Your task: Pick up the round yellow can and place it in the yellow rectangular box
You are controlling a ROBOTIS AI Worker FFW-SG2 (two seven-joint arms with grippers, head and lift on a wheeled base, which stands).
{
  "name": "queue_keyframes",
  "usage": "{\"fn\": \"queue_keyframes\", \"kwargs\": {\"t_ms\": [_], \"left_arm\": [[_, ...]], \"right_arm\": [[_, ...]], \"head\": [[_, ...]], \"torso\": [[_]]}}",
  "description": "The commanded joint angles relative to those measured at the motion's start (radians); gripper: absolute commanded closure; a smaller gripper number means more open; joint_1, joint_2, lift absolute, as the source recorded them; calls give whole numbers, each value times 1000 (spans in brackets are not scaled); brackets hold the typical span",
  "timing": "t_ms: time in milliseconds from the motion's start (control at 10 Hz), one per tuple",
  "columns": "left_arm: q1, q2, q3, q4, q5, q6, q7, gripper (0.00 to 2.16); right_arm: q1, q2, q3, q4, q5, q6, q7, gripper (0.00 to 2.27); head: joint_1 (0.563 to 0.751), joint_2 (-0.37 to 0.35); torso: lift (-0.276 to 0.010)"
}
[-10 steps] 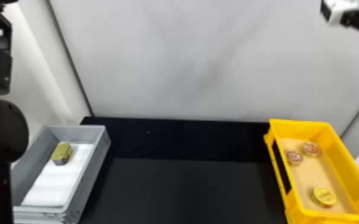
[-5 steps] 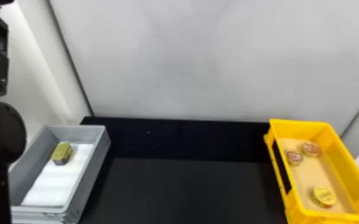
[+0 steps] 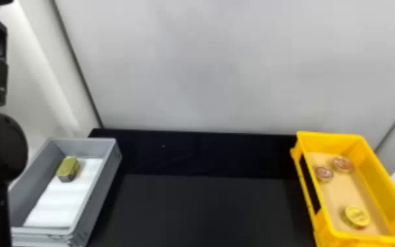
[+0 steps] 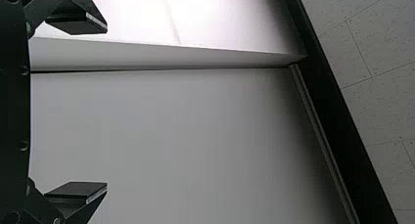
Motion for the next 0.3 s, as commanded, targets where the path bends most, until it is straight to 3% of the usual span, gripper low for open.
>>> {"fn": "queue_keyframes", "kwargs": {"t_ms": [0,200], "left_arm": [[1,0,-1,-2,0,3,1,140],[1,0,0,-3,-2,5,1,140]], "right_arm": [[-8,-2,5,-11,-30,36,-20,81],[-17,-7,13,-31,-54,93,-61,98]], "head": [[663,54],[663,54]], "torso": [[-10],[-13]]}}
